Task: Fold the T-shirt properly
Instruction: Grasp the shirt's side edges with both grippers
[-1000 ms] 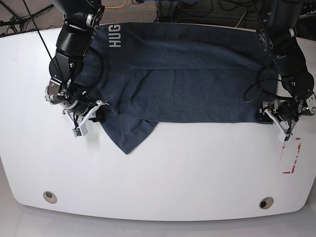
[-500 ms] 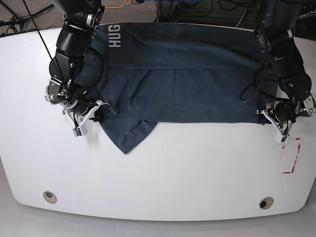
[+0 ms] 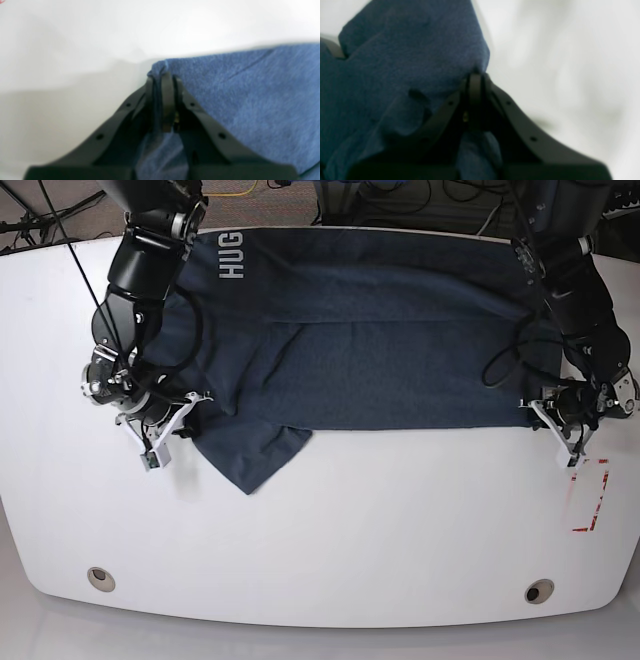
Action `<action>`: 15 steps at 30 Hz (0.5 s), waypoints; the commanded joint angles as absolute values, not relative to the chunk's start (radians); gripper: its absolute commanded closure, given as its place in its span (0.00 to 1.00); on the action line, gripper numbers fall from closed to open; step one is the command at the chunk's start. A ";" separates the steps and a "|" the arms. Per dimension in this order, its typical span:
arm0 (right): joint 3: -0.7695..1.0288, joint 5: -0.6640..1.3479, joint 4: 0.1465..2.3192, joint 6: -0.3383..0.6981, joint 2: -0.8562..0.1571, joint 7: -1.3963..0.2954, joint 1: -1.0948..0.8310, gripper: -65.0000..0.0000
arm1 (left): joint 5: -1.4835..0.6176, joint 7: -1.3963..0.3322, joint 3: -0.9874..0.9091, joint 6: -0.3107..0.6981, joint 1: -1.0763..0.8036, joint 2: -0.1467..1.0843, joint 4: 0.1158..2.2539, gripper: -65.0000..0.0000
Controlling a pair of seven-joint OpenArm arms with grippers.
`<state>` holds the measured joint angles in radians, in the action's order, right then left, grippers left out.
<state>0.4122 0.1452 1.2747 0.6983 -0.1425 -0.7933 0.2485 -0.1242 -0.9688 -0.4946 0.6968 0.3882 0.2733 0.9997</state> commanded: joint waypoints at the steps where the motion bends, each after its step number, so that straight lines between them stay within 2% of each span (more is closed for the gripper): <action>1: 0.420 0.156 1.357 0.698 -0.168 -0.842 0.277 1.00 | -0.133 -0.998 -0.496 0.698 0.414 0.292 1.076 1.00; 15: 0.423 0.159 1.570 0.698 -0.171 -0.989 0.229 1.00 | -0.134 -1.069 -0.496 0.698 0.364 0.265 1.260 1.00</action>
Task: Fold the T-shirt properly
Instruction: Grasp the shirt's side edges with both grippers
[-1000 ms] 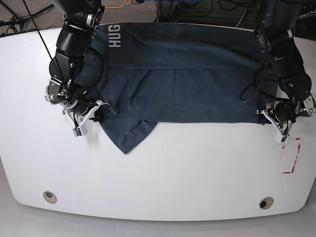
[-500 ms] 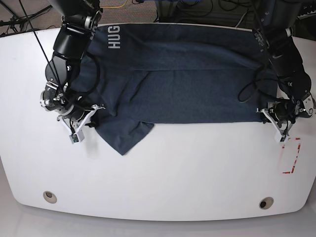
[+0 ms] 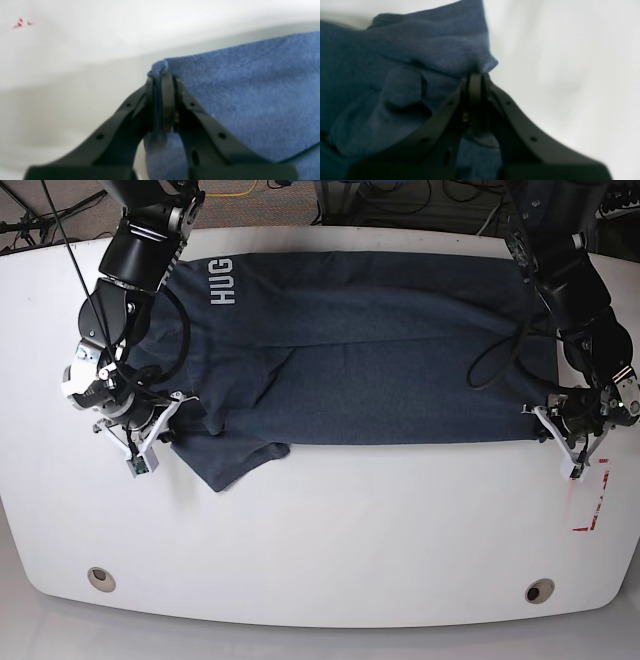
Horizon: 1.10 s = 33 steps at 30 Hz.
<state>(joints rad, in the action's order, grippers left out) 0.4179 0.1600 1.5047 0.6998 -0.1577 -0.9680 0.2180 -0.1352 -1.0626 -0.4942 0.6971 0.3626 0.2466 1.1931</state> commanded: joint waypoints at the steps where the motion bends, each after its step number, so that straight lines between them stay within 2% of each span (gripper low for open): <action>1: 0.423 0.159 1.595 0.698 -0.171 -1.003 0.220 1.00 | -0.134 -1.069 -0.495 0.698 0.357 0.263 1.280 1.00; 19: 0.424 0.163 1.949 0.698 -0.166 -1.196 0.056 1.00 | -0.137 -1.225 -0.446 0.698 0.179 0.232 1.615 1.00; 33: 0.503 0.180 2.025 0.698 -0.165 -1.201 -0.102 1.00 | -0.137 -1.308 -0.447 0.698 -0.022 0.214 1.811 1.00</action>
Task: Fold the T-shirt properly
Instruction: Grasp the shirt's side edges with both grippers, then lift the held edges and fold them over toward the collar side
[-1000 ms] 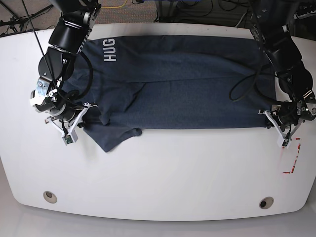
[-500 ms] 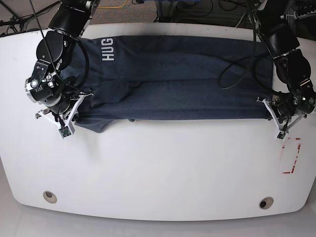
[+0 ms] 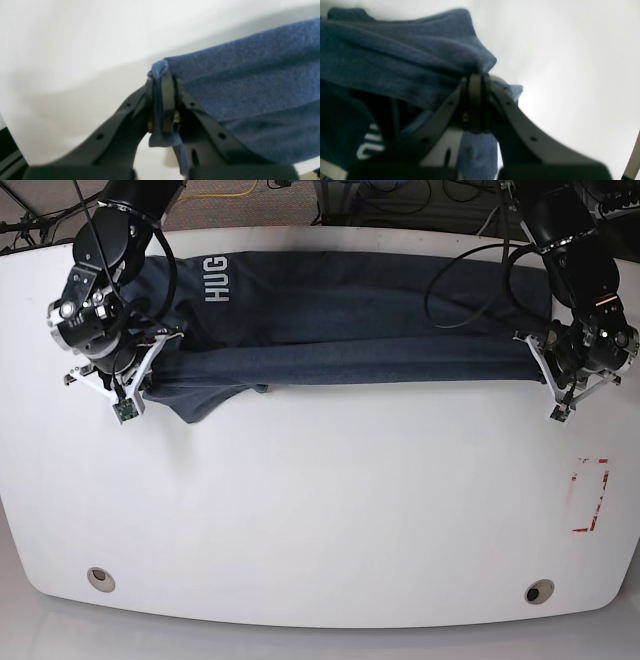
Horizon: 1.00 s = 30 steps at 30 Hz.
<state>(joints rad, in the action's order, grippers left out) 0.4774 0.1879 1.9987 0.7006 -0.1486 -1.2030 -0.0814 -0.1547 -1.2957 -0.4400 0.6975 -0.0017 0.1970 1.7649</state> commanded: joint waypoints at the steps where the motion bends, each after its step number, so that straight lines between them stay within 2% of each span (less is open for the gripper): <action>1: 0.510 0.200 2.025 0.698 -0.165 -1.201 -0.113 1.00 | -0.137 -1.310 -0.447 0.698 -0.038 0.214 1.822 1.00; 12: 0.622 0.414 2.026 0.698 -0.170 -1.202 -0.280 1.00 | -0.137 -1.308 -0.447 0.698 -0.160 0.214 1.860 1.00; 26: 0.648 0.472 2.025 0.698 -0.162 -1.201 -0.387 1.00 | -0.136 -1.307 -0.406 0.698 -0.208 0.242 1.857 1.00; 28: 0.648 0.469 2.025 0.698 -0.162 -1.201 -0.390 0.97 | -0.136 -1.307 -0.386 0.698 -0.209 0.242 1.859 0.97; 30: 0.648 0.469 2.025 0.698 -0.162 -1.201 -0.392 0.88 | -0.134 -1.310 -0.377 0.698 -0.209 0.242 1.859 0.87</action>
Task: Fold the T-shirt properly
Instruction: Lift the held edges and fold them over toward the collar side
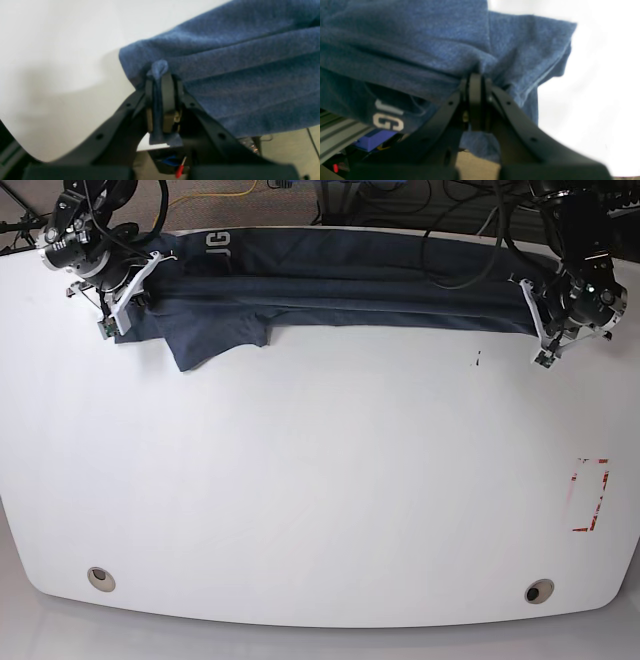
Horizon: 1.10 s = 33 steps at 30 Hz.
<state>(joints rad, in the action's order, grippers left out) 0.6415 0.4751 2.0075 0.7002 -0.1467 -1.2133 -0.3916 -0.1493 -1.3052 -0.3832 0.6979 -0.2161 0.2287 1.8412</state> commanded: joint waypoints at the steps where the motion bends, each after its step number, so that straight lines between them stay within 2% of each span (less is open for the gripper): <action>1: 0.648 0.467 2.023 0.698 -0.162 -1.201 -0.392 0.83 | -0.134 -1.310 -0.375 0.698 -0.211 0.242 1.859 0.83; 5: 0.651 0.475 2.023 0.698 -0.162 -1.198 -0.389 0.47 | -0.134 -1.311 -0.371 0.698 -0.209 0.243 1.859 0.57; 6: 0.651 0.475 2.025 0.698 -0.162 -1.198 -0.387 0.42 | -0.136 -1.311 -0.371 0.698 -0.209 0.243 1.860 0.54; 7: 0.653 0.489 2.026 0.698 -0.159 -1.198 -0.384 0.30 | -0.136 -1.311 -0.371 0.698 -0.209 0.242 1.867 0.44; 10: 0.667 0.547 2.029 0.698 -0.154 -1.194 -0.384 0.16 | -0.137 -1.314 -0.369 0.698 -0.205 0.240 1.877 0.32; 12: 0.693 0.604 2.029 0.698 -0.154 -1.194 -0.383 0.14 | -0.137 -1.323 -0.369 0.698 -0.202 0.240 1.899 0.29; 18: 0.742 0.765 2.029 0.698 -0.156 -1.194 -0.357 0.14 | -0.171 -1.376 -0.367 0.698 -0.159 0.237 1.972 0.29; 24: 0.737 0.809 2.026 0.698 -0.156 -1.194 -0.329 0.16 | -0.295 -1.396 -0.392 0.698 -0.148 0.237 1.982 0.30; 27: 0.737 0.779 2.025 0.698 -0.150 -1.196 -0.325 0.29 | -0.325 -1.396 -0.430 0.698 -0.156 0.232 1.979 0.39; 29: 0.734 0.753 2.025 0.698 -0.148 -1.196 -0.325 0.41 | -0.321 -1.396 -0.441 0.698 -0.162 0.213 1.962 0.49; 31: 0.716 0.707 2.023 0.698 -0.148 -1.196 -0.326 0.60 | -0.308 -1.396 -0.443 0.698 -0.177 0.199 1.940 0.66; 33: 0.700 0.668 2.023 0.698 -0.148 -1.196 -0.329 0.73 | -0.291 -1.396 -0.438 0.698 -0.186 0.200 1.929 0.78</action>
<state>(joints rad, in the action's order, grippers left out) 0.7174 0.6914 2.0079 0.6968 -0.1394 -1.2091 -0.3256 -0.2916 -1.4044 -0.4473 0.6964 -0.1768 0.2005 1.9350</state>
